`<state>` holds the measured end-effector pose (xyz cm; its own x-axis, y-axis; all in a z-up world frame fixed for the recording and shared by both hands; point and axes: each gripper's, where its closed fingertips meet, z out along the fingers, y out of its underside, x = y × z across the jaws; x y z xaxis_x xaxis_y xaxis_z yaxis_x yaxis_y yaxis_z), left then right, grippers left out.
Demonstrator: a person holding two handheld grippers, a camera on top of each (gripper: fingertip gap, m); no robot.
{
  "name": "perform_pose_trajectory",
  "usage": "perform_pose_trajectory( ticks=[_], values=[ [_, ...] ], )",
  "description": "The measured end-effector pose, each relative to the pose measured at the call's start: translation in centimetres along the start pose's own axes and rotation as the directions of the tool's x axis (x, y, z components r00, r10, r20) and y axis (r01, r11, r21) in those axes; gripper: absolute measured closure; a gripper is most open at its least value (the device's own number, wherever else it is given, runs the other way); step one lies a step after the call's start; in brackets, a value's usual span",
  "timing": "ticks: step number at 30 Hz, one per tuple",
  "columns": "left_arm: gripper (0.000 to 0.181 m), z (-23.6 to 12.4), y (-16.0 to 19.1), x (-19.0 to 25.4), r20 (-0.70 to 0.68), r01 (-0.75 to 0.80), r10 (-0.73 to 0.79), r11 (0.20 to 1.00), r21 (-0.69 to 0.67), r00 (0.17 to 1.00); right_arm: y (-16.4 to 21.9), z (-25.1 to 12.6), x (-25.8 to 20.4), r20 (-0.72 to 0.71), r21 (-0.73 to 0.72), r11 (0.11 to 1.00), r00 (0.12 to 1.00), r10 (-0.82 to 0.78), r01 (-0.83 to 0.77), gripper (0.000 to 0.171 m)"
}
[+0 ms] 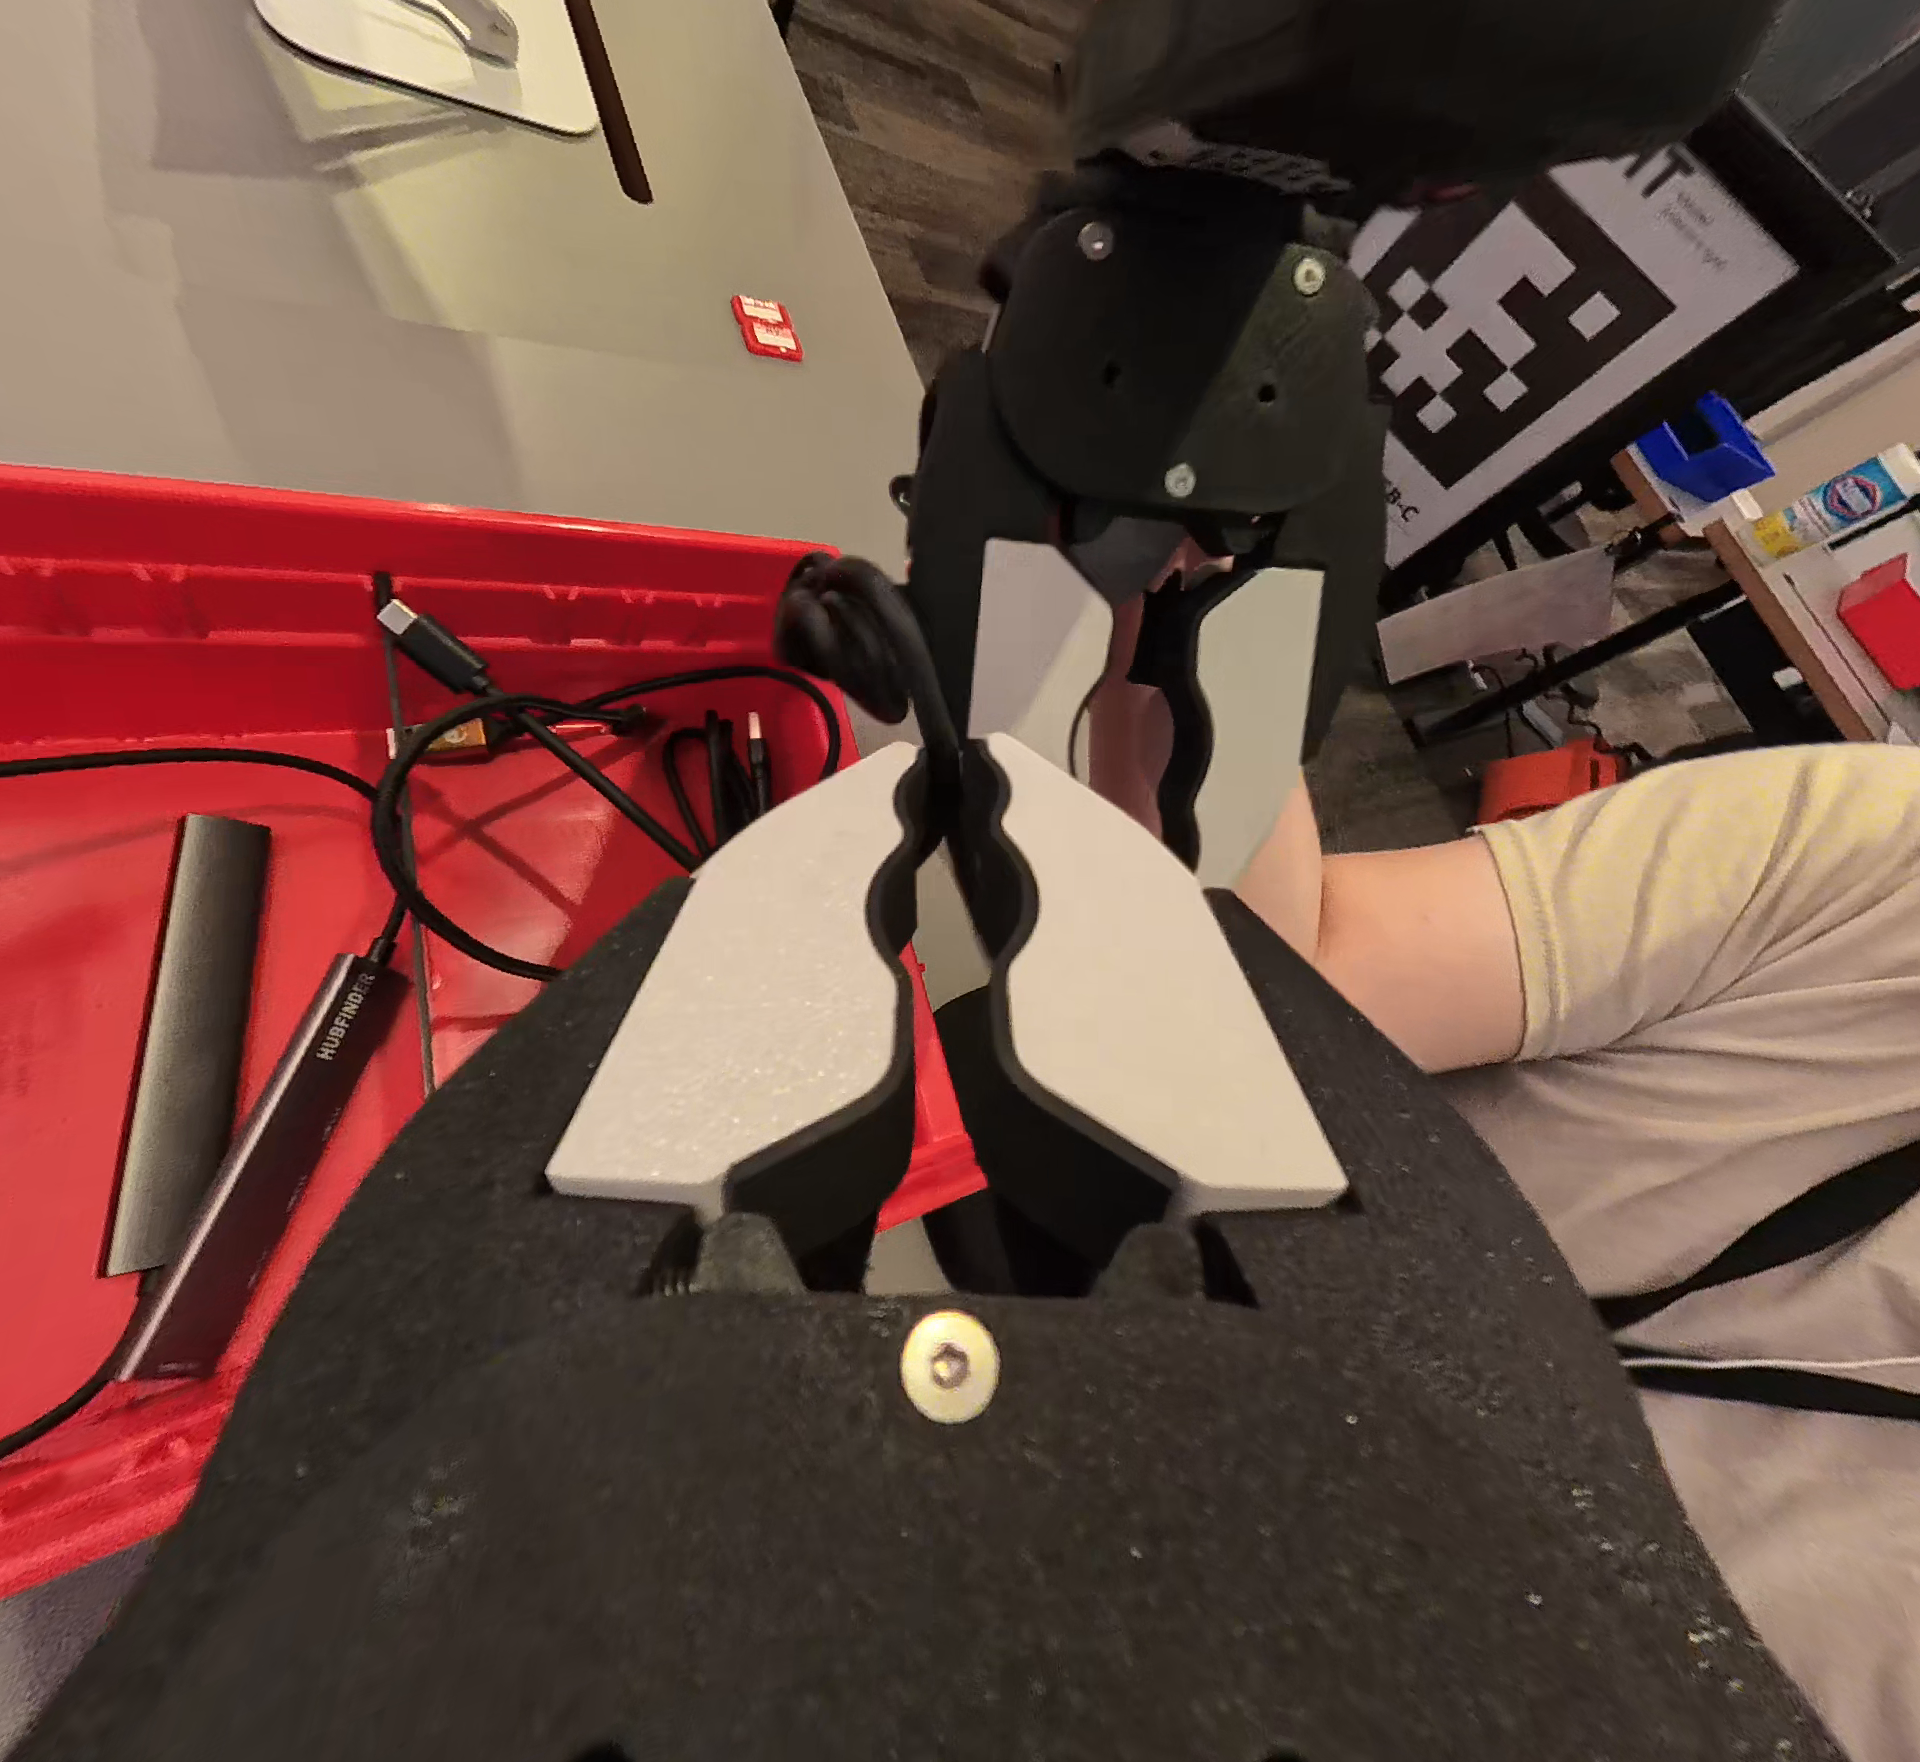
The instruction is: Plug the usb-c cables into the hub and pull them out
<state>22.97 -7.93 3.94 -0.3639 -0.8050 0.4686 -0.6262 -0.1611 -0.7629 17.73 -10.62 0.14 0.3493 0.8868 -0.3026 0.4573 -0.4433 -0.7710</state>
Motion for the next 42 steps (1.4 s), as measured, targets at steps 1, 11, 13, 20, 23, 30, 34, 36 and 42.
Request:
perform_pose_trajectory(
  ticks=[1, 11, 13, 20, 23, 30, 34, 36, 42],
  values=[
    [0.177, -0.2, -0.1, 0.0, 0.007, 0.0, 0.0, 1.0, 0.011, 1.0, -0.3, -0.2, -0.3, -0.002, 0.018, 1.0, 1.0, -0.019, 0.02, 0.144],
    [0.177, -1.1, -0.3, 0.4, 0.021, -0.051, 0.051, 0.998, 0.023, 0.998, -1.8, -1.8, -3.6, 0.087, 0.188, 0.944, 0.953, -0.29, 0.27, 0.143],
    [0.177, -1.2, -0.5, 0.4, 0.029, -0.05, 0.049, 0.998, 0.04, 0.998, -2.1, -2.5, -4.3, 0.091, 0.248, 0.917, 0.935, -0.342, 0.312, 0.141],
    [0.177, -2.0, -0.6, -0.8, 0.118, -0.047, 0.039, 0.997, 0.062, 0.992, -3.5, -5.3, -6.9, 0.097, 0.433, 0.804, 0.866, -0.491, 0.407, 0.144],
    [0.177, -2.2, 1.0, -2.4, 0.195, -0.063, 0.06, 0.998, 0.01, 0.979, -4.1, -9.2, -10.7, -0.007, 0.618, 0.592, 0.757, -0.653, 0.517, 0.149],
    [0.177, -1.3, 1.8, -0.7, 0.056, -0.003, 0.003, 1.0, 0.006, 0.998, -4.4, -14.7, -9.8, -0.394, 0.742, 0.339, 0.785, -0.477, 0.578, 0.157],
    [0.177, 0.1, 1.5, 1.1, -0.059, -0.012, 0.011, 1.0, -0.011, 0.998, -5.1, -13.2, -7.1, -0.395, 0.697, 0.452, 0.824, -0.406, 0.557, 0.155],
    [0.177, 0.4, 0.5, 1.5, -0.082, -0.016, 0.018, 1.0, 0.02, 0.996, -5.1, -11.9, -6.0, -0.4, 0.64, 0.525, 0.827, -0.396, 0.561, 0.154],
    [0.177, 2.6, -0.7, 0.1, -0.02, -0.021, 0.022, 0.999, 0.042, 1.0, -4.7, -10.3, -5.2, -0.41, 0.562, 0.595, 0.819, -0.403, 0.574, 0.152]
  ],
)
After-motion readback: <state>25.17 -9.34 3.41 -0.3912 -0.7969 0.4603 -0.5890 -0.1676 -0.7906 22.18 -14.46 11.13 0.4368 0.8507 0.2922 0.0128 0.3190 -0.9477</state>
